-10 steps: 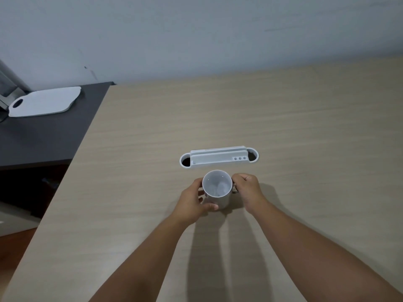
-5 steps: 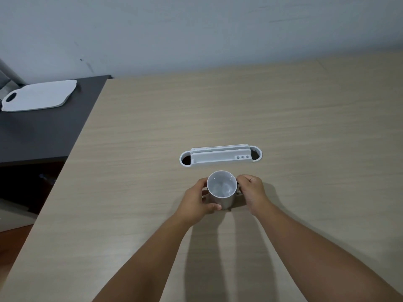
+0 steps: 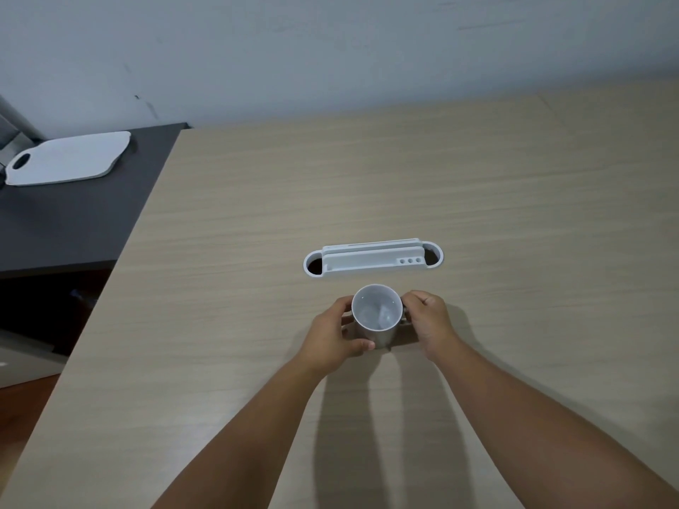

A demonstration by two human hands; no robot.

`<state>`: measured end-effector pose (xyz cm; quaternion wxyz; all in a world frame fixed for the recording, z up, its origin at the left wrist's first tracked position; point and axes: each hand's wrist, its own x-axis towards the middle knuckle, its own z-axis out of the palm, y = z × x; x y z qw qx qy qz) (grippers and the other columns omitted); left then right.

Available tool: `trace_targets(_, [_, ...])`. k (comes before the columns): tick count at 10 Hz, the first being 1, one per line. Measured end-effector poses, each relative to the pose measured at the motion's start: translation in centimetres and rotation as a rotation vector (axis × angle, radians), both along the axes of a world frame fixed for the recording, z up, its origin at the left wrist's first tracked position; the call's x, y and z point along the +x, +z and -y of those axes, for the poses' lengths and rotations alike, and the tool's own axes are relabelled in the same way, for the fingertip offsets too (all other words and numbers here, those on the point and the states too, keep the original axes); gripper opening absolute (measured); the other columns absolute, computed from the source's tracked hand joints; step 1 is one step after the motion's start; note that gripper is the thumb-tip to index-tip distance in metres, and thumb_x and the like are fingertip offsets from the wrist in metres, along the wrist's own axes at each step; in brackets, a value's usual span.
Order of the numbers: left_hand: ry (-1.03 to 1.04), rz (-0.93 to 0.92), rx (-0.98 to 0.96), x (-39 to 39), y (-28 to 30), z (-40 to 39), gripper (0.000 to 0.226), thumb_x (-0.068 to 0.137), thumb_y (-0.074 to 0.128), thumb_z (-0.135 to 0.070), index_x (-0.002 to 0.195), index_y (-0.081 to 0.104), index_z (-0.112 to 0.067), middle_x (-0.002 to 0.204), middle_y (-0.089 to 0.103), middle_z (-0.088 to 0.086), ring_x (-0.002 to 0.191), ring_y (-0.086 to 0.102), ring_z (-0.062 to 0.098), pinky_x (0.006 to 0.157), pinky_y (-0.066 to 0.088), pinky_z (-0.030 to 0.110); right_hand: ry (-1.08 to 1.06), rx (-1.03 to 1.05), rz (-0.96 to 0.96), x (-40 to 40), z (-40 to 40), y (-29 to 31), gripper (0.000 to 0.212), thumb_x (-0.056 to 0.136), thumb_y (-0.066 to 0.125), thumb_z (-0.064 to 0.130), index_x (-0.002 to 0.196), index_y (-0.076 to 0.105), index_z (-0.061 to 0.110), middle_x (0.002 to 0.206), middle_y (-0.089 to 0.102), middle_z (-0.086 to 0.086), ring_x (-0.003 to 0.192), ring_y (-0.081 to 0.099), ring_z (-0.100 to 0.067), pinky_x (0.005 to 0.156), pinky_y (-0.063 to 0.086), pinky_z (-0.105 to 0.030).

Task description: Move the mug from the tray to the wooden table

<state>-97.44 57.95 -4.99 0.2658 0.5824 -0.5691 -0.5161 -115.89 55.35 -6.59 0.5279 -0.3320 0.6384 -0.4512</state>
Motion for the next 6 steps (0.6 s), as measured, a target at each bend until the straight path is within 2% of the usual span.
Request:
trace_targets(1, [-0.004,0.006,-0.012,0.0,0.2,0.0,0.078,0.067,0.086,0.001,0.133,0.054,-0.021,0.117,0.065,-0.003,0.111,0.061,0.017,0.062,0.056,0.009,0.006,-0.007,0.009,-0.1,-0.1,0.2,0.015,0.078,0.052,0.005,0.069,0.055,-0.006,0.068,0.039,-0.014,0.063,0.038,-0.021,0.046,0.039,-0.018])
trace_targets(2, [0.011,0.000,0.006,0.0,0.5,-0.3,0.081,0.066,0.086,0.000,0.135,0.055,-0.030,0.121,0.064,-0.005,0.115,0.061,0.020,0.069,0.062,0.022,0.043,0.015,0.001,-0.3,-0.2,0.9,0.013,0.082,0.052,0.004,0.071,0.056,0.000,0.065,0.045,-0.012,0.063,0.044,-0.021,0.048,0.042,-0.018])
trace_targets(3, [0.029,-0.039,0.041,0.1,1.0,-1.1,0.084,0.067,0.086,-0.005,0.135,0.054,-0.039,0.130,0.061,-0.005,0.119,0.059,0.022,0.073,0.063,0.050,0.113,0.042,-0.033,-0.7,-0.5,1.8,0.015,0.087,0.049,0.009,0.076,0.057,0.004,0.067,0.051,-0.005,0.064,0.049,-0.018,0.051,0.042,-0.014])
trace_targets(4, [0.013,0.018,0.036,0.0,2.1,-1.9,0.083,0.074,0.084,-0.007,0.143,0.047,-0.035,0.141,0.053,-0.006,0.124,0.055,0.024,0.064,0.061,0.027,0.135,0.042,-0.143,-0.8,-1.0,3.1,0.018,0.091,0.043,0.015,0.079,0.055,0.008,0.072,0.052,-0.002,0.070,0.049,-0.019,0.053,0.039,-0.016])
trace_targets(5, [0.017,0.071,-0.007,0.4,2.5,-2.6,0.085,0.079,0.081,-0.012,0.151,0.039,-0.028,0.149,0.047,-0.007,0.128,0.053,0.020,0.068,0.053,0.017,0.027,0.040,-0.134,-1.1,-1.7,4.8,0.015,0.090,0.046,0.018,0.084,0.057,0.011,0.075,0.054,-0.001,0.071,0.053,-0.016,0.056,0.039,-0.023])
trace_targets(6, [0.091,0.067,-0.051,1.4,3.2,-4.8,0.070,0.084,0.077,-0.015,0.146,0.045,-0.025,0.143,0.052,-0.008,0.123,0.058,0.016,0.088,0.046,0.021,-0.134,-0.041,-0.122,-2.7,-3.4,7.1,0.014,0.087,0.050,0.019,0.075,0.056,0.016,0.084,0.056,-0.006,0.080,0.051,-0.020,0.063,0.037,-0.028])
